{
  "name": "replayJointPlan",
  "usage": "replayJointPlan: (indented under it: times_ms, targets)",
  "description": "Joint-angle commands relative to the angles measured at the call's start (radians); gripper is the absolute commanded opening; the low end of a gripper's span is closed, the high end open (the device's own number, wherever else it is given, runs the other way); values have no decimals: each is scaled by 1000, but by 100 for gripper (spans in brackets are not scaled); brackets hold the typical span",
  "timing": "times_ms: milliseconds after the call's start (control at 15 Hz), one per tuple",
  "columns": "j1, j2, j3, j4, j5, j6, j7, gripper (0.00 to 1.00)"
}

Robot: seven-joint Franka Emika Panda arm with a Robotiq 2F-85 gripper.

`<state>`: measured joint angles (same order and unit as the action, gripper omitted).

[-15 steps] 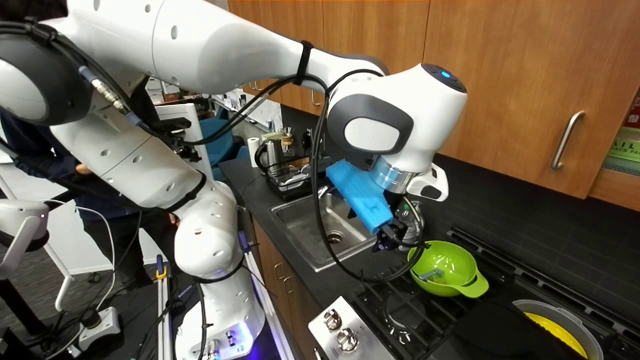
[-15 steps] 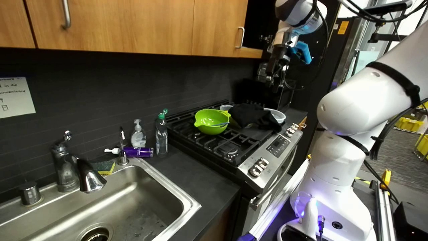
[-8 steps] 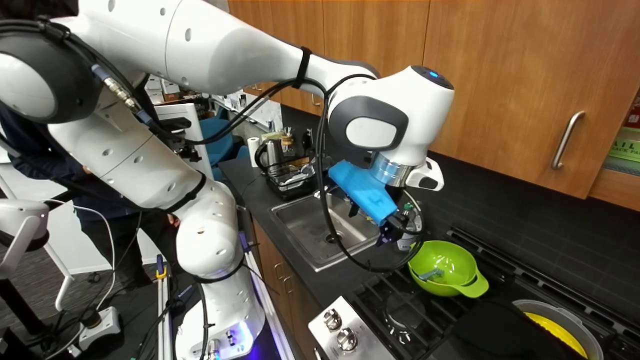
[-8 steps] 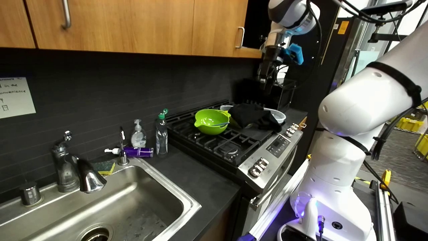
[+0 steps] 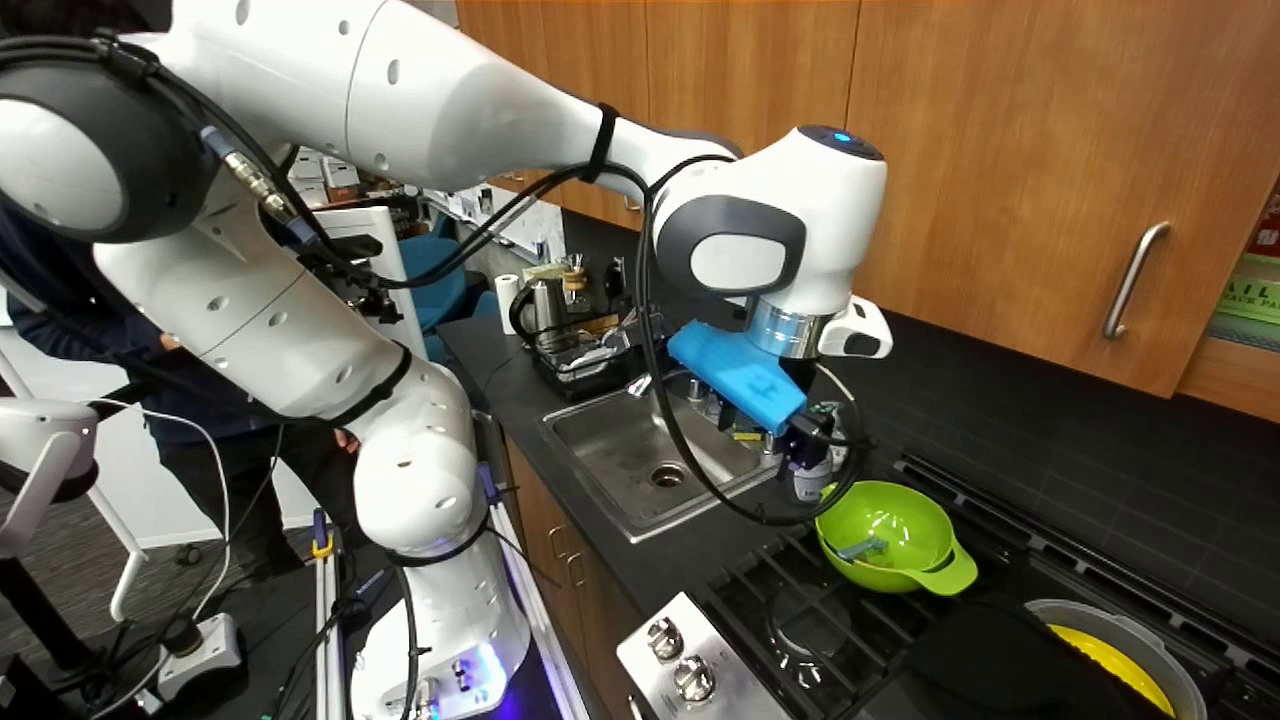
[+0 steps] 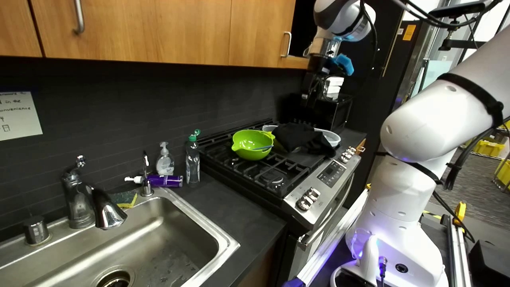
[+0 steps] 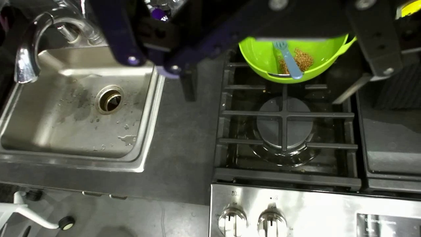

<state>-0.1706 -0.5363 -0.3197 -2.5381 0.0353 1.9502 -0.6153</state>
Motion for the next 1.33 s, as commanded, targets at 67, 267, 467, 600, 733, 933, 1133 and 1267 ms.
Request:
replayJointPlan:
  times_ms: [67, 267, 467, 600, 733, 933, 1133, 1267]
  targets:
    - [7, -1, -2, -5, -15, 10, 12, 100]
    - [7, -1, -1, -8, -16, 12, 15, 100]
    - [7, -1, -1, -8, -16, 13, 16, 100]
    - [7, -1, -1, -8, -16, 13, 16, 100]
    - [7, -1, -1, -8, -16, 13, 16, 100]
    - [-13, -7, 2, -17, -32, 8, 49, 100]
    - [-11, 29, 25, 4, -70, 24, 106, 100]
    - [11, 58, 33, 22, -81, 24, 110, 100]
